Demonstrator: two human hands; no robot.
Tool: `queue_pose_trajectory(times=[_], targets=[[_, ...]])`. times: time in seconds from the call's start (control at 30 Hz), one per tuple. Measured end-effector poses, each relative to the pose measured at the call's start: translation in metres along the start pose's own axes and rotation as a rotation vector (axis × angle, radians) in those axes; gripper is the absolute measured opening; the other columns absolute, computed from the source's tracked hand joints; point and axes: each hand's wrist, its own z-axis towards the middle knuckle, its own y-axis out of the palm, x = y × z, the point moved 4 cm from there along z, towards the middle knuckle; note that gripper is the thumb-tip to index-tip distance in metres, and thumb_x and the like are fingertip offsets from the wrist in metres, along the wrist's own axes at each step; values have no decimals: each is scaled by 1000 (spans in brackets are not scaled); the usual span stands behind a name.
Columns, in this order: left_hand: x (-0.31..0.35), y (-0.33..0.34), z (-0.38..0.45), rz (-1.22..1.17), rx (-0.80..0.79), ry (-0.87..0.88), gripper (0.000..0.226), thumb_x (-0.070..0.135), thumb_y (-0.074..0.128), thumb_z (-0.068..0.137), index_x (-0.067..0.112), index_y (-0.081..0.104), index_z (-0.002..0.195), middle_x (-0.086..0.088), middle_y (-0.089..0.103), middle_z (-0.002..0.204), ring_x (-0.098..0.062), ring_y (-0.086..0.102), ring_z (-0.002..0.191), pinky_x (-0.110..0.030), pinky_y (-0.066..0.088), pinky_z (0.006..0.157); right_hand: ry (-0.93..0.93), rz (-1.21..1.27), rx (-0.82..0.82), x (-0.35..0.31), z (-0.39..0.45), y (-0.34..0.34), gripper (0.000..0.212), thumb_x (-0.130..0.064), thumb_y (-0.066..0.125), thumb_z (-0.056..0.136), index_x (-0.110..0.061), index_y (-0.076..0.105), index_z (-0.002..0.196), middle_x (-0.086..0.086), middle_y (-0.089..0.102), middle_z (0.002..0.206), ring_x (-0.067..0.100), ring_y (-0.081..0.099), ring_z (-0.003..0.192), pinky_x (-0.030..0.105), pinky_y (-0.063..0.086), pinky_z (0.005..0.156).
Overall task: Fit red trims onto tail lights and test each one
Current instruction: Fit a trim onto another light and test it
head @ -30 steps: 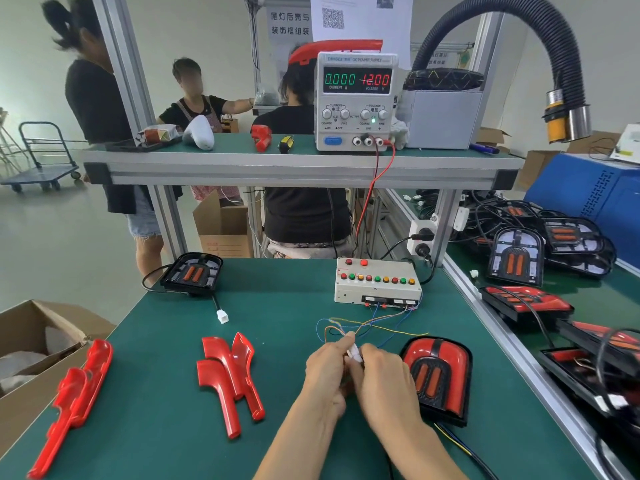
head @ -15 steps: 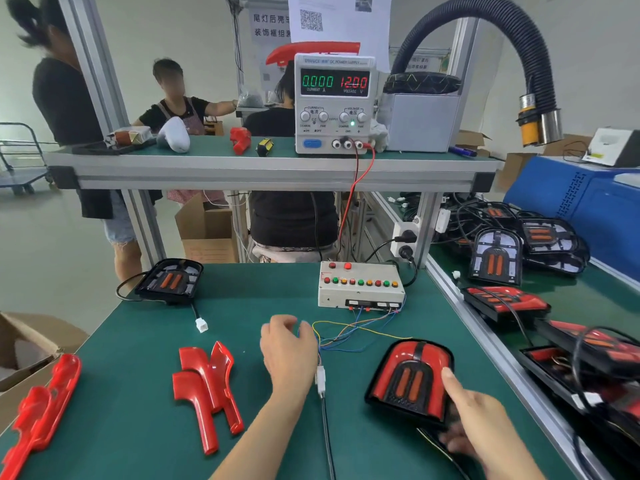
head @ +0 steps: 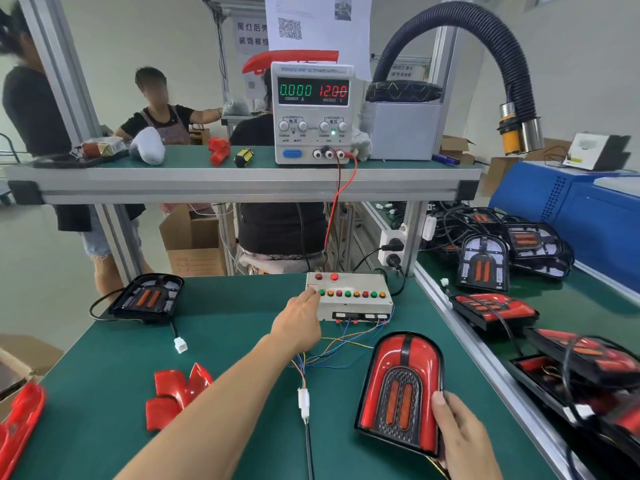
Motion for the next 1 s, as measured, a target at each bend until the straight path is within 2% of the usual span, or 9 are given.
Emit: queue_pose_trajectory(times=[0.07, 0.23, 0.37, 0.47, 0.53, 0.83, 1.0], targets=[[0, 4, 2, 47, -21, 12, 64, 2, 45, 95, 6, 27, 156, -6, 23, 164, -30, 35, 142, -37, 32, 117, -15, 6, -34, 1, -1, 0, 40, -53, 47, 91, -26, 70, 110, -8, 79, 93, 7, 75, 87, 25, 57, 75], [2, 7, 7, 134, 1, 9, 64, 6, 46, 95, 7, 25, 155, -7, 28, 161, -32, 39, 133, -37, 32, 114, -18, 43, -83, 2, -2, 1, 35, -48, 48, 95, -29, 69, 115, -10, 79, 97, 5, 75, 90, 25, 54, 77], [1, 6, 9, 96, -13, -20, 62, 2, 45, 93, 7, 30, 153, -7, 34, 157, -32, 38, 132, -37, 34, 112, -5, 97, -61, 2, 0, 0, 34, -46, 48, 95, -27, 69, 114, -9, 79, 94, 4, 75, 85, 14, 56, 65], [1, 6, 13, 104, -23, -26, 65, 1, 48, 89, 7, 31, 152, -7, 37, 155, -32, 37, 132, -38, 35, 112, 1, 141, -44, 3, 0, -1, 31, -49, 50, 89, -27, 67, 103, -16, 78, 86, -1, 73, 76, 7, 51, 58], [1, 7, 15, 124, -25, -28, 67, 2, 50, 88, 7, 31, 152, -7, 39, 153, -31, 38, 131, -38, 35, 112, 16, 166, -47, 4, 1, -2, 26, -48, 51, 88, -28, 65, 98, -21, 76, 83, -3, 73, 76, 8, 52, 56], [2, 12, 21, 166, 5, -37, 67, 6, 52, 89, 7, 28, 152, -9, 36, 150, -30, 38, 127, -37, 36, 110, -10, 161, -115, 4, 1, -1, 44, -51, 46, 90, -25, 69, 117, -6, 79, 99, 7, 75, 90, 12, 56, 67], [0, 11, 23, 148, 0, -55, 67, 7, 53, 90, 8, 28, 152, -7, 36, 150, -30, 35, 129, -38, 37, 110, -15, 155, -95, 4, 4, -2, 47, -52, 47, 88, -21, 69, 115, -4, 78, 92, 8, 75, 84, 17, 58, 65]])
